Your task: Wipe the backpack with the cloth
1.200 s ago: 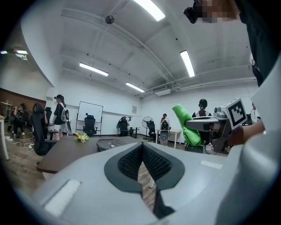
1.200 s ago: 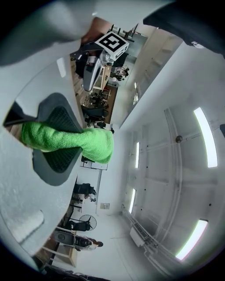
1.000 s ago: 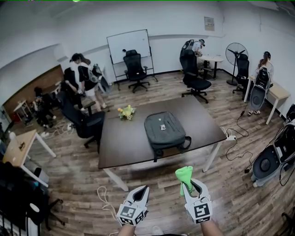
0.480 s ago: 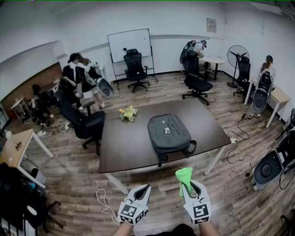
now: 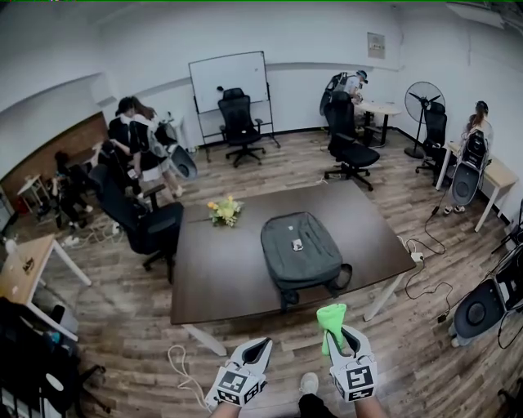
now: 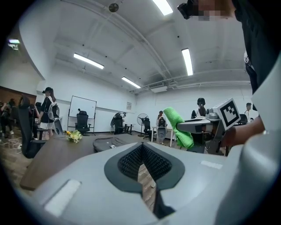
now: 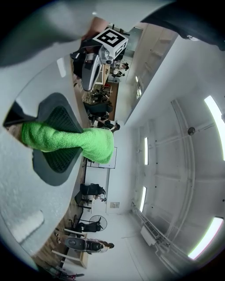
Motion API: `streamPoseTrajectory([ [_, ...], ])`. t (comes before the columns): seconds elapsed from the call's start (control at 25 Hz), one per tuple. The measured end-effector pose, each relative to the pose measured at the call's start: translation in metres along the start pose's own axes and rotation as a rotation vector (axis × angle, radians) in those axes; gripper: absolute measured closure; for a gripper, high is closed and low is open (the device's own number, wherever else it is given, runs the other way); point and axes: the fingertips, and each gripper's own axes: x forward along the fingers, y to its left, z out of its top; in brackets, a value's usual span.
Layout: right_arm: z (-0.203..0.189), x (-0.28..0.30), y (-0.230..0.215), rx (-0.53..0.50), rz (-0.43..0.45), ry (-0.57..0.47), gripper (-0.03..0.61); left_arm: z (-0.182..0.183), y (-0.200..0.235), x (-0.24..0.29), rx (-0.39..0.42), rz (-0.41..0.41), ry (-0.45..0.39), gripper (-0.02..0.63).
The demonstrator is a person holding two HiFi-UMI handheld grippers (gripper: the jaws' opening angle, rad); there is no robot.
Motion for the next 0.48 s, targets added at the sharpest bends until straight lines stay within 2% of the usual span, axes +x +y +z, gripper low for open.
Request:
streamPoseTrajectory([
  [0.48,0.011,0.101,-0.080,0.045,0.015,-0.021,0.480,0.028,0.057,0.094,0.016,0.040,0.009,0.594],
])
